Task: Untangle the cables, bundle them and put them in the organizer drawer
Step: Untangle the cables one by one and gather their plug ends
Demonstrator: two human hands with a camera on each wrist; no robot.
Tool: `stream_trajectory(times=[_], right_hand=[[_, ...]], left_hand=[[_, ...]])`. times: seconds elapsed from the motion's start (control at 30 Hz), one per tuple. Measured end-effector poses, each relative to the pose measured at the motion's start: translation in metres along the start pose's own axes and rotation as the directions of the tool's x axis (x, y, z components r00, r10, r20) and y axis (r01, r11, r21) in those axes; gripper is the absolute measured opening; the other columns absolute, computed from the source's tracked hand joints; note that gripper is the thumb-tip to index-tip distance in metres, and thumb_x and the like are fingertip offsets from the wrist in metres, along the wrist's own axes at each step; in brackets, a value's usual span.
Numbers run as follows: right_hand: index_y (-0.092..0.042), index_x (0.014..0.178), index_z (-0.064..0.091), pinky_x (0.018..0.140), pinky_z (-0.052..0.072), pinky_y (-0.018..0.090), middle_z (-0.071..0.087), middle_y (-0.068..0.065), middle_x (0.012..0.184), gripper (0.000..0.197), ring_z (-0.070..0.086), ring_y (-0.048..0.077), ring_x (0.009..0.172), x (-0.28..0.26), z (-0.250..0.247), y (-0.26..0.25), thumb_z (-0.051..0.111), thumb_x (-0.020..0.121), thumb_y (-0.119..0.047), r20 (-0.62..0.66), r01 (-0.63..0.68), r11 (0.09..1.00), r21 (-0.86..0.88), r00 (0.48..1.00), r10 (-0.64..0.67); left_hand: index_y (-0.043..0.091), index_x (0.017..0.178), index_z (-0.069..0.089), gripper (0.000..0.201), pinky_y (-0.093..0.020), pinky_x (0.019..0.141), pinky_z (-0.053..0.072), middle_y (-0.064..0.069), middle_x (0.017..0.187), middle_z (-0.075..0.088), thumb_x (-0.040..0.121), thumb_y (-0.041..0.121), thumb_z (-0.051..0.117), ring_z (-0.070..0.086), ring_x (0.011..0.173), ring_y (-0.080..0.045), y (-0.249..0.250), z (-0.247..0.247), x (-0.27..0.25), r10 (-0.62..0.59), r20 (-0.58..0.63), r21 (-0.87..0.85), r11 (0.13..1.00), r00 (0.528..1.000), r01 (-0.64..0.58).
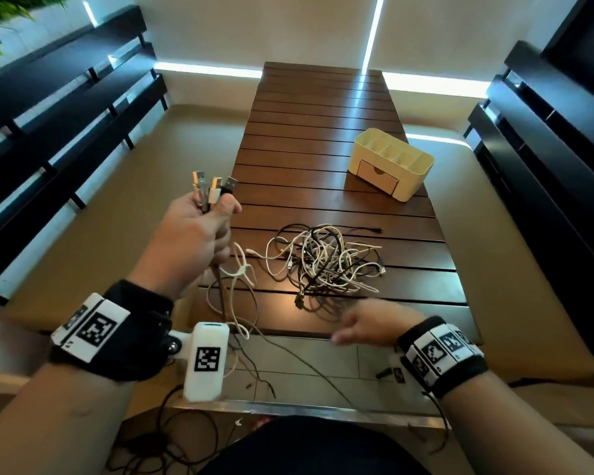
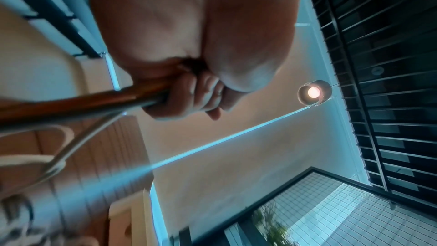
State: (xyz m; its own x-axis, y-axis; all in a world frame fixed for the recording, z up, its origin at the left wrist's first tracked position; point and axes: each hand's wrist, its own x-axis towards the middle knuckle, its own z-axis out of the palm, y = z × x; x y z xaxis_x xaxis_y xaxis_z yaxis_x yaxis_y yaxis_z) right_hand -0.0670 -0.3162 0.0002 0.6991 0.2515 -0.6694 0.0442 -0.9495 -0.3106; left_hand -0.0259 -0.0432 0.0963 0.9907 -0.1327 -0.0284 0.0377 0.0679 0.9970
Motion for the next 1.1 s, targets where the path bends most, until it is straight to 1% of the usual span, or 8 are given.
stream_trajectory(times=[0.1,0.23,0.43,0.57,0.63,0.8,0.93,1.1], right_hand=[[-0.033,0.128,0.059,0.086,0.047,0.018,0.058,-0.017,0.113,0.049,0.056,0.002,0.104,-0.008,-0.023,-0.029,0.074,0.083,-0.05,-0.298,0.298,0.91,0.287,0.931,-0.21],[-0.036,0.142,0.045,0.096,0.038,0.011,0.051,-0.021,0.131,0.072,0.049,-0.002,0.123,-0.013,-0.037,-0.061,0.08,0.079,-0.043,-0.377,0.491,0.809,0.325,0.851,-0.365],[-0.016,0.112,0.065,0.095,0.054,0.04,0.074,-0.003,0.107,0.018,0.069,0.011,0.097,0.004,-0.014,-0.075,0.061,0.098,-0.026,-0.346,0.531,0.706,0.468,0.846,-0.407],[-0.006,0.108,0.06,0.087,0.056,0.058,0.074,0.014,0.105,0.022,0.07,0.038,0.1,0.007,-0.004,-0.068,0.058,0.098,-0.025,-0.116,0.432,0.646,0.629,0.874,-0.472],[-0.001,0.112,0.06,0.088,0.057,0.052,0.072,0.017,0.109,0.024,0.07,0.033,0.1,0.005,-0.008,-0.058,0.061,0.098,-0.02,-0.06,0.385,0.67,0.635,0.889,-0.454],[-0.021,0.128,0.061,0.099,0.052,0.034,0.068,-0.006,0.121,0.035,0.065,0.005,0.109,-0.008,-0.04,-0.042,0.067,0.094,-0.028,-0.415,0.516,0.667,0.538,0.851,-0.324],[-0.021,0.14,0.052,0.107,0.047,0.037,0.057,-0.006,0.142,0.048,0.051,0.008,0.133,-0.013,-0.053,-0.05,0.061,0.093,-0.022,-0.579,0.704,0.456,0.545,0.709,-0.403],[-0.017,0.128,0.065,0.1,0.05,0.044,0.066,-0.001,0.129,0.03,0.061,0.018,0.122,0.011,-0.047,-0.041,0.05,0.102,-0.023,-0.59,0.672,0.309,0.673,0.739,-0.325]], left_hand=[[0.012,0.088,0.048,0.021,-0.023,0.044,0.029,0.006,0.055,0.033,0.105,0.023,0.044,0.026,0.046,-0.011,-0.011,0.023,-0.002,-0.046,0.069,-0.084,0.995,0.997,0.051],[0.015,0.089,0.045,0.02,-0.024,0.05,0.032,0.005,0.059,0.032,0.105,0.026,0.043,0.029,0.05,-0.01,-0.018,0.047,-0.005,-0.092,0.104,-0.249,0.962,0.99,0.116],[0.012,0.095,0.05,0.018,-0.027,0.055,0.037,0.001,0.065,0.034,0.105,0.023,0.04,0.038,0.055,-0.013,-0.016,0.047,-0.005,-0.179,0.106,-0.393,0.896,0.978,0.207],[0.011,0.094,0.048,0.019,-0.029,0.055,0.045,-0.001,0.063,0.038,0.107,0.021,0.037,0.042,0.056,-0.017,-0.033,0.043,-0.013,-0.229,0.133,-0.343,0.902,0.964,0.262],[0.011,0.095,0.045,0.018,-0.029,0.055,0.049,-0.001,0.062,0.039,0.107,0.021,0.037,0.046,0.056,-0.018,-0.04,0.041,-0.019,-0.23,0.154,-0.317,0.91,0.961,0.269],[0.007,0.099,0.046,0.024,-0.026,0.055,0.051,0.002,0.062,0.044,0.092,0.03,0.047,0.051,0.055,-0.016,-0.052,0.037,-0.024,-0.182,0.206,-0.193,0.956,0.962,0.222],[0.01,0.102,0.05,0.027,-0.03,0.059,0.049,0.002,0.068,0.048,0.091,0.035,0.05,0.051,0.058,-0.015,-0.06,0.044,-0.023,-0.183,0.298,-0.009,0.981,0.937,0.195],[0.011,0.097,0.049,0.018,-0.028,0.055,0.041,0.008,0.062,0.045,0.099,0.029,0.045,0.042,0.055,-0.012,-0.059,0.045,-0.018,-0.137,0.237,0.007,0.99,0.962,0.139]])
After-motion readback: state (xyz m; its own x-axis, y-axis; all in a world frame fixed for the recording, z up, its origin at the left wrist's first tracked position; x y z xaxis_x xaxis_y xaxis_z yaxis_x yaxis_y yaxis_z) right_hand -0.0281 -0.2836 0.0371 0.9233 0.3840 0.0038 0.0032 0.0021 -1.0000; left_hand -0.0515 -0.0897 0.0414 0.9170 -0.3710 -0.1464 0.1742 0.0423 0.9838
